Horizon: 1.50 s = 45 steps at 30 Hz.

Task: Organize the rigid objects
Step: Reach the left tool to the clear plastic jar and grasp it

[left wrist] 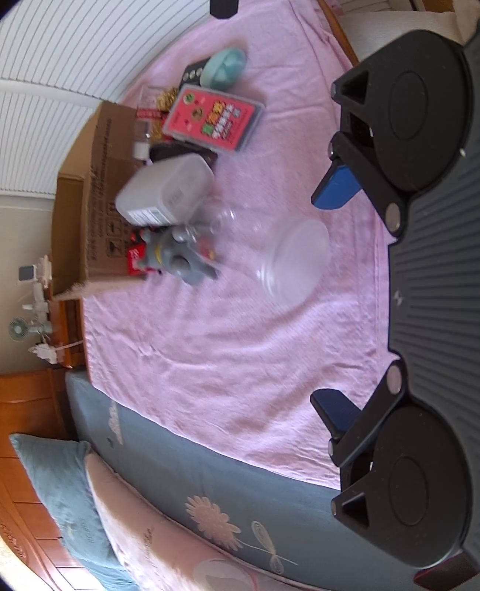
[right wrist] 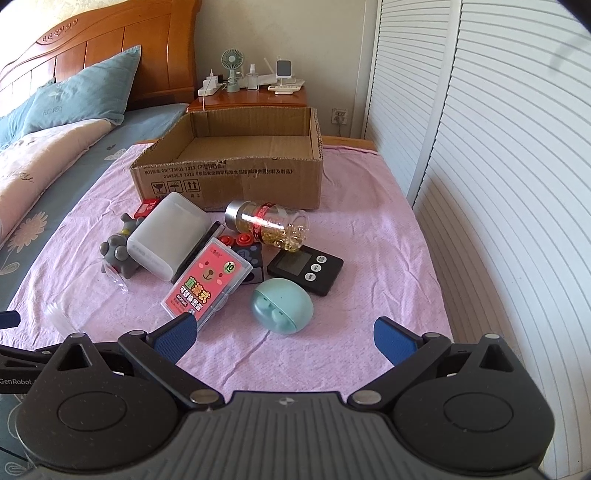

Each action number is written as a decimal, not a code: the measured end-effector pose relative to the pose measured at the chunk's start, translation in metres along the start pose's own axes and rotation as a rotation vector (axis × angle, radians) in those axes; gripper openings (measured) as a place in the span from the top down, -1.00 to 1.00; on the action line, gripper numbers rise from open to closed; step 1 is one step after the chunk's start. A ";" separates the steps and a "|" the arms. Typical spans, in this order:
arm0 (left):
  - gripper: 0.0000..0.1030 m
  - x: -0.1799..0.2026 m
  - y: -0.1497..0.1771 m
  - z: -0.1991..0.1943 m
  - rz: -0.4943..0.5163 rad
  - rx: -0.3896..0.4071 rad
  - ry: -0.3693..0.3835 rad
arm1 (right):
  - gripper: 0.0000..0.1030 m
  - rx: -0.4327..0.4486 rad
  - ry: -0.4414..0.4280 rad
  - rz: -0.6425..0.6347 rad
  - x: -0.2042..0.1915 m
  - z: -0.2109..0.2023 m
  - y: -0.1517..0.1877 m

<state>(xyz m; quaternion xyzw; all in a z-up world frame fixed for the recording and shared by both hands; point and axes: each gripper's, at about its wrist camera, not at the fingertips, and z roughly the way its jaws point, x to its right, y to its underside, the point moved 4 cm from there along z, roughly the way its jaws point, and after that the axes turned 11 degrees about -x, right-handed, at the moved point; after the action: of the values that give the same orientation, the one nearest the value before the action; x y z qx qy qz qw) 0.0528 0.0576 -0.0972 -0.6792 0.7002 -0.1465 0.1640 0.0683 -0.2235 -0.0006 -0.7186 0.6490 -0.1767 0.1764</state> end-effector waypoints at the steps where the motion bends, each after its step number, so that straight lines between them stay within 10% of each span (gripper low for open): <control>1: -0.99 -0.003 0.001 0.002 -0.008 -0.007 -0.005 | -1.00 -0.003 -0.002 -0.004 0.001 0.003 -0.001; 16: -0.99 -0.042 -0.015 0.017 -0.080 -0.027 -0.099 | -1.00 -0.093 -0.019 -0.069 0.007 0.049 0.006; 27: -0.99 -0.042 -0.035 0.022 -0.089 0.021 -0.057 | -1.00 -0.132 -0.067 -0.085 0.009 0.072 0.005; 37: -0.99 0.004 -0.054 0.021 -0.051 0.068 0.128 | -1.00 -0.129 -0.099 -0.135 0.013 0.083 0.007; 45: -0.99 0.018 -0.057 0.039 -0.073 0.035 0.087 | -1.00 -0.081 -0.112 -0.212 0.011 0.086 0.009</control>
<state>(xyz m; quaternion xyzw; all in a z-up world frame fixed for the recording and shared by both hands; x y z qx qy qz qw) 0.1207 0.0383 -0.1089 -0.6944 0.6787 -0.1942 0.1397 0.1030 -0.2328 -0.0804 -0.7985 0.5652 -0.1275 0.1636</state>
